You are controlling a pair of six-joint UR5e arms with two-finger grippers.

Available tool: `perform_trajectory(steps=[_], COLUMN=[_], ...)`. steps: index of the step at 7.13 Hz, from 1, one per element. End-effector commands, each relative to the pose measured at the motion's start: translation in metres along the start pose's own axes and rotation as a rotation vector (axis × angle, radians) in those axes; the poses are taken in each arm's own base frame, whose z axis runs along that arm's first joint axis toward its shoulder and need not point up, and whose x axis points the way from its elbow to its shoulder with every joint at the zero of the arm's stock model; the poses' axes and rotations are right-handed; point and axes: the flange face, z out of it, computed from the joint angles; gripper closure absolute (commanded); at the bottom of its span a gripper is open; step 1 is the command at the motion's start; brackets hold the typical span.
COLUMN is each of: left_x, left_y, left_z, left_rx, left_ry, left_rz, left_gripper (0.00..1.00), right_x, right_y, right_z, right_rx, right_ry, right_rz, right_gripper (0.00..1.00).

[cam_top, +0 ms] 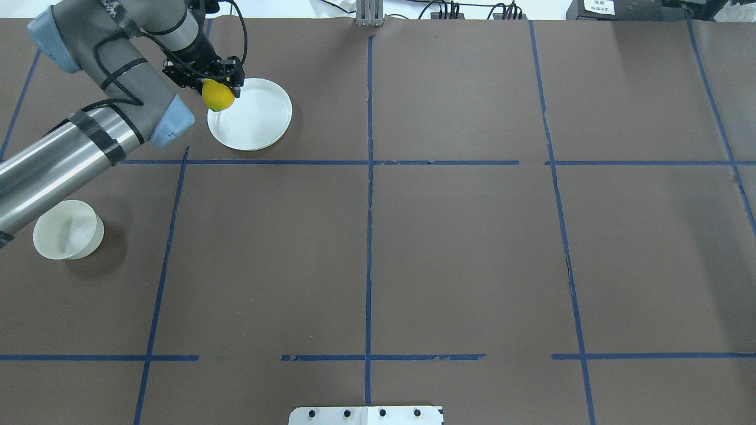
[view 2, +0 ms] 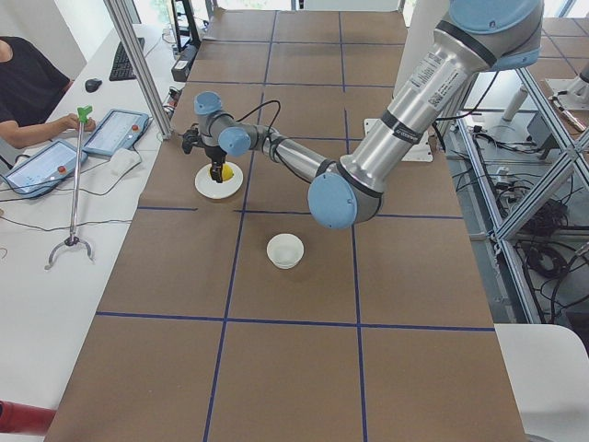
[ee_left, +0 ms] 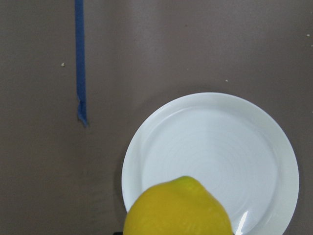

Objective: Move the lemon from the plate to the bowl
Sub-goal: 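Lift the lemon with the left gripper and carry it over the white bowl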

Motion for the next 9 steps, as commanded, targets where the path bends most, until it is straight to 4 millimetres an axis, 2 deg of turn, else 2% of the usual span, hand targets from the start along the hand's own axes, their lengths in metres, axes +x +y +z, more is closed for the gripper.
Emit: perform_trajectory(steps=[1,2,3,6,7,8,9], left_x=[-0.048,-0.072,-0.093,-0.167,-0.2,-0.221,-0.224], left_y=[0.062,0.091,0.111,0.165,0.193,0.21,0.214], left_z=[-0.028,-0.034,-0.034,-0.02,-0.014,-0.008,-0.003], left_rx=[0.011,0.011,0.003,-0.009,-0.012,-0.01,-0.014], left_ry=[0.0,-0.007,-0.019,-0.099,-0.101,-0.099,-0.112], left_rz=[-0.002,-0.007,-0.016,-0.053,-0.056,-0.052,-0.054], left_gripper=[1.0,1.0,1.0,1.0,1.0,1.0,1.0], right_x=[0.0,0.0,0.0,0.0,0.0,0.0,0.0], right_y=[0.0,0.0,0.0,0.0,0.0,0.0,0.0], right_z=[0.0,0.0,0.0,0.0,0.0,0.0,0.0], right_rx=[0.0,0.0,0.0,0.0,0.0,0.0,0.0], right_ry=[0.0,0.0,0.0,0.0,0.0,0.0,0.0], right_rz=[0.0,0.0,0.0,0.0,0.0,0.0,0.0], right_gripper=[0.0,0.0,0.0,0.0,0.0,0.0,0.0])
